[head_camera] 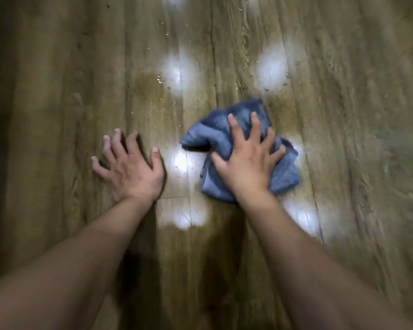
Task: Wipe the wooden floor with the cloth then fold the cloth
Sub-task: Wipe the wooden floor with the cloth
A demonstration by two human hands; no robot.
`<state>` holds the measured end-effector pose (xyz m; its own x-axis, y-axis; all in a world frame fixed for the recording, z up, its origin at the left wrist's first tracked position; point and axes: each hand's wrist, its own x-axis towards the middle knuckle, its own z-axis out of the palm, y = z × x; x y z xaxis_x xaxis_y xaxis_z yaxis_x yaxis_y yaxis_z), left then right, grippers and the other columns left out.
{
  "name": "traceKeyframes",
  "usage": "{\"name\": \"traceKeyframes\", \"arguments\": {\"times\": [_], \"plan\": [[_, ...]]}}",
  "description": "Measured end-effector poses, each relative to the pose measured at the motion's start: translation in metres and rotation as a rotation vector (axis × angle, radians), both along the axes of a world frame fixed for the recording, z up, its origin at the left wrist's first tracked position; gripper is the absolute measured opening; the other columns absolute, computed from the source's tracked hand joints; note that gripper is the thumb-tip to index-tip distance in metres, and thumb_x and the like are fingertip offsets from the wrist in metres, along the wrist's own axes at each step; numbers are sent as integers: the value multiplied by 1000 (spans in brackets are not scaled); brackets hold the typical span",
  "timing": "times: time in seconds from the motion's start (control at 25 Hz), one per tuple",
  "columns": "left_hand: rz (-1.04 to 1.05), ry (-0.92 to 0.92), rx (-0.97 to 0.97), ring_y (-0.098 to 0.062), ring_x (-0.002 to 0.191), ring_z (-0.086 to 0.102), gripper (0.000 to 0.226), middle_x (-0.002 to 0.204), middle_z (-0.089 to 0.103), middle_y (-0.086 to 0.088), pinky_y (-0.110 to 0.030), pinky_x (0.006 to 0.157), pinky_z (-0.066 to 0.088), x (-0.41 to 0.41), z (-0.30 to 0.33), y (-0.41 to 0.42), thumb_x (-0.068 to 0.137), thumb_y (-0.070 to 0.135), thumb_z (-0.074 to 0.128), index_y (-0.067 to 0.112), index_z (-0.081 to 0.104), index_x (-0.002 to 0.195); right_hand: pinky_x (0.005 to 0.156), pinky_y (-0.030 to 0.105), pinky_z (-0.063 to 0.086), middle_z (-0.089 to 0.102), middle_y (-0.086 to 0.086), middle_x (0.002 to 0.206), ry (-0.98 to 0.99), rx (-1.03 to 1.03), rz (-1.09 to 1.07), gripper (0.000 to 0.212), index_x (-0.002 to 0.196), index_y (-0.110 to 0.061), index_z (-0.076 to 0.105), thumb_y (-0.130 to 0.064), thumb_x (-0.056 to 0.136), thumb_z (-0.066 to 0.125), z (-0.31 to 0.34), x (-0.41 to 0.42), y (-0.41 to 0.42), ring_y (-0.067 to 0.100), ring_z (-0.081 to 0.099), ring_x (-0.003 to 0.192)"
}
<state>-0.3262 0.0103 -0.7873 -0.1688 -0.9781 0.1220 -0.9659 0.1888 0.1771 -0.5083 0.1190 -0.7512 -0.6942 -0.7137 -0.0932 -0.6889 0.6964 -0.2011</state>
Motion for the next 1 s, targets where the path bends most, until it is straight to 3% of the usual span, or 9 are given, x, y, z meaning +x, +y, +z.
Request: {"name": "traceKeyframes", "arguments": {"times": [0.12,0.28,0.36,0.44,0.52,0.8,1.0], "plan": [[27,20,49,-32,144,34,46,149,47,-11,-61,112,20,-10,8,-1,91,45,48,19,55,128,102,70,20,18,7,161,17,39,46,91,150,-42,25,-72,69,55,0,55,16,46,22,139],[-31,96,40,-38,116,46,36,123,53,-18,-54,100,31,10,19,-47,90,38,44,10,56,111,101,68,21,13,4,162,-21,85,131,92,150,-45,23,-74,67,51,-1,54,24,43,20,140],[-66,76,16,-36,125,42,41,134,47,-15,-57,107,28,30,21,-92,93,40,44,12,52,121,99,67,24,19,3,161,15,80,86,91,149,-44,30,-75,65,45,-2,53,23,43,25,138],[-7,2,69,-28,147,25,56,157,33,-9,-57,118,14,47,18,-120,96,51,40,19,43,142,96,67,25,24,5,159,24,72,79,94,148,-42,35,-75,61,44,-5,55,25,45,30,136],[20,-20,118,-22,155,9,67,166,21,-4,-55,122,2,46,4,-135,96,61,32,26,32,153,93,66,24,27,6,158,70,55,100,97,147,-41,37,-76,58,46,-13,53,21,46,32,134],[18,-48,136,-24,156,6,69,167,20,-7,-59,122,3,48,9,-133,94,59,35,24,32,154,96,69,25,22,7,159,-2,124,81,96,149,-41,33,-72,60,50,5,37,-40,46,24,138],[7,-37,170,-25,156,7,68,168,20,-6,-60,122,4,47,10,-134,93,56,39,23,34,153,101,69,21,24,6,159,-5,30,75,88,148,-42,33,-70,66,48,1,0,-121,45,25,136]]}}
